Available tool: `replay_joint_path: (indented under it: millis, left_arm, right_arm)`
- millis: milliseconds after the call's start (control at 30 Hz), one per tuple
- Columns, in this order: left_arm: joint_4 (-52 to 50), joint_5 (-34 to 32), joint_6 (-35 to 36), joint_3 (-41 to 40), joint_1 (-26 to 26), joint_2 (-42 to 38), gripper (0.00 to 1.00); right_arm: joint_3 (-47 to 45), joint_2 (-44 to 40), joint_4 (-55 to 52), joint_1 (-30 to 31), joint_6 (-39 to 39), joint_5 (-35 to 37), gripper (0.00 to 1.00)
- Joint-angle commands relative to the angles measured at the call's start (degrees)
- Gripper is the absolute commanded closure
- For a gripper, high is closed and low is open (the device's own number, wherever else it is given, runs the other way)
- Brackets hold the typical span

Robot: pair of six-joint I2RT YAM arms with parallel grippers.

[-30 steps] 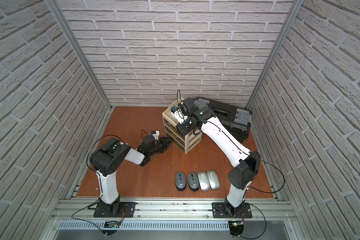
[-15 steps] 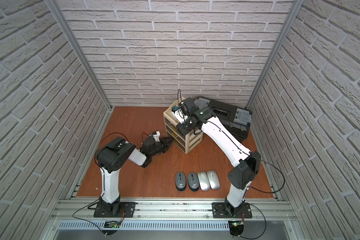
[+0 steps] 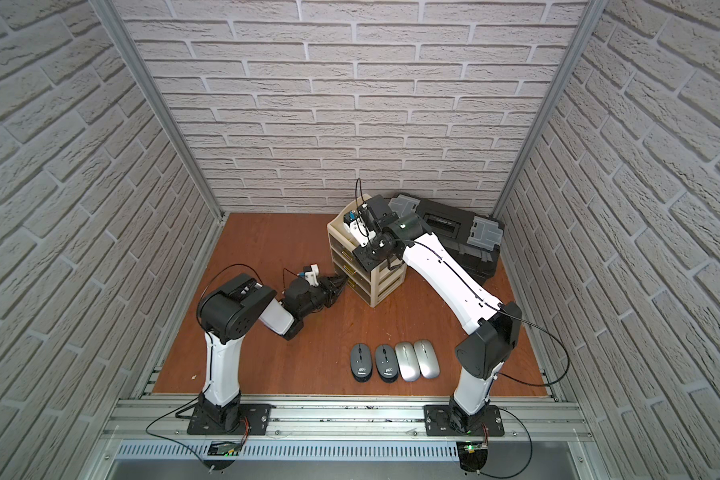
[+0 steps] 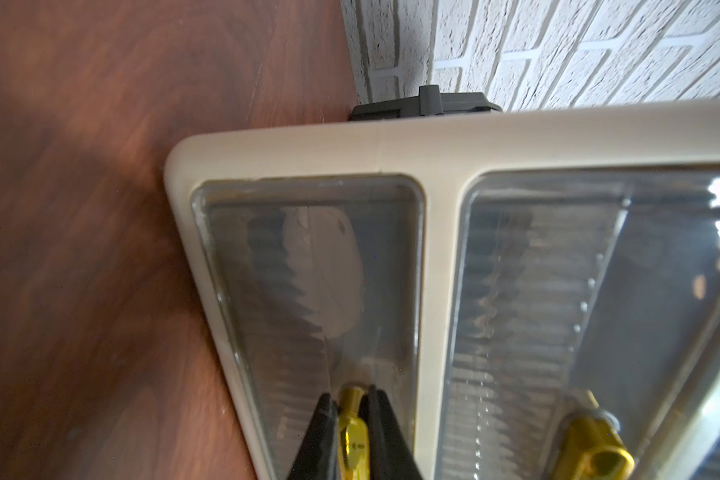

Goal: Take the mice out of the drawer
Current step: Open the drawer in the storage box.

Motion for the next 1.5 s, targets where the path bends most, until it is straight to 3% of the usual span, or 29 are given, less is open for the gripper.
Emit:
replay_joint_path:
  millis: [0, 900, 1200, 1467]
  left_arm:
    - [-2.3, -0.3, 0.5, -2.9, -0.3, -1.7, 0.87]
    - [-12.0, 3.2, 4.0, -18.2, 5.3, -17.0, 0.87]
    - [-23.1, 4.0, 7.3, -22.2, 8.4, -27.4, 0.87]
    - [-35.4, 4.7, 12.0, -21.1, 10.0, -34.6, 0.87]
  right_arm:
    - [-0.5, 0.1, -1.1, 0.3, 0.4, 1.2, 0.94]
    - [-0.8, 0.3, -0.5, 0.3, 0.6, 2.4, 0.95]
    - [-0.7, 0.3, -0.2, 0.3, 0.9, 2.4, 0.94]
    - [-0.4, 0.1, 0.6, 0.3, 1.1, 2.3, 0.92]
